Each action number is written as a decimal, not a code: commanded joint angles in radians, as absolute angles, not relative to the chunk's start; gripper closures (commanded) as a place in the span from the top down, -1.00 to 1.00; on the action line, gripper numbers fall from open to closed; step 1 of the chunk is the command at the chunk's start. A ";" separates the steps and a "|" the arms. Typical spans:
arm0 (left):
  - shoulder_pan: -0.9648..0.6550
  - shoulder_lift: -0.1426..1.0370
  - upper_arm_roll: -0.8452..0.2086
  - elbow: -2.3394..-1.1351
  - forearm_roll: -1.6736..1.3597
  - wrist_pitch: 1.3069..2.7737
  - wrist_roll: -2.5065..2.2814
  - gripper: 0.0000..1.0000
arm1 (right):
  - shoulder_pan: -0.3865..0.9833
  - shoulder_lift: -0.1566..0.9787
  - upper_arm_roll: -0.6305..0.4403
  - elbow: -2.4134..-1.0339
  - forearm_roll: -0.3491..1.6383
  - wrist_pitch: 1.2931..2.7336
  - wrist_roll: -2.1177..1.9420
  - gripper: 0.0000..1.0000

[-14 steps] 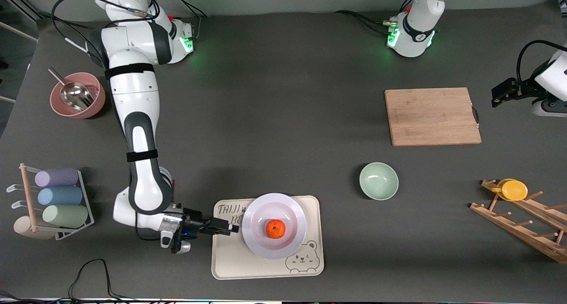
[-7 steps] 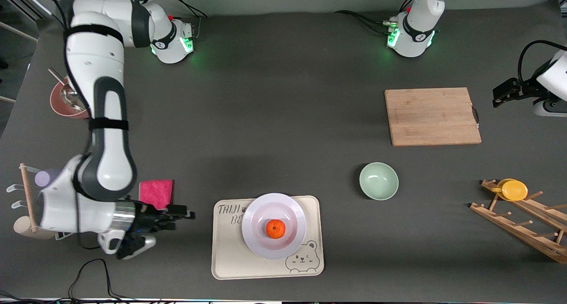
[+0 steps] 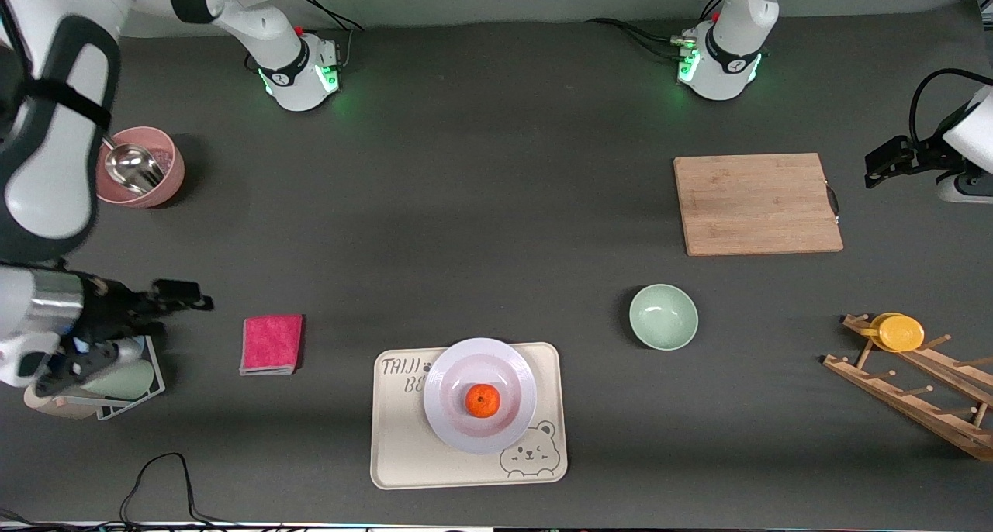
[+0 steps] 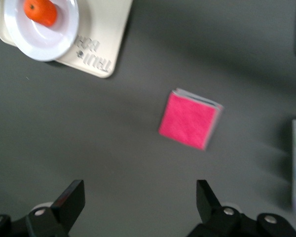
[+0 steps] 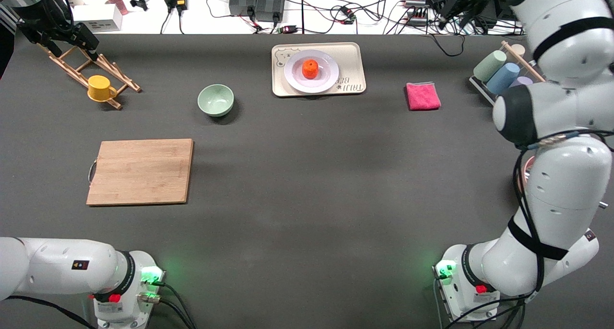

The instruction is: Place orange and plate with both arms

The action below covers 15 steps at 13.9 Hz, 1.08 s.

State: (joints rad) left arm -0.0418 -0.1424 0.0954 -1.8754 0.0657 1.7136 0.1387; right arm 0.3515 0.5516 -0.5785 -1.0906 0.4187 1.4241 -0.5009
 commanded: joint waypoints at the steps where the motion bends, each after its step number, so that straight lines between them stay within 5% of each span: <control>1: -0.037 -0.140 0.092 -1.850 0.058 1.689 0.158 1.00 | 0.383 0.419 -0.545 -1.160 0.231 1.413 -0.396 1.00; 6: -0.025 -0.138 0.101 -1.848 -0.008 1.674 0.161 1.00 | 0.183 0.164 -0.181 -1.374 -0.003 1.440 -0.170 1.00; 10: -0.037 -0.140 0.144 -1.838 -0.018 1.672 0.181 1.00 | 0.051 0.014 -0.080 -1.563 -0.008 1.543 -0.166 1.00; 15: -0.038 -0.143 0.144 -1.835 -0.020 1.638 0.181 1.00 | 0.051 0.011 -0.081 -1.545 -0.009 1.536 -0.150 1.00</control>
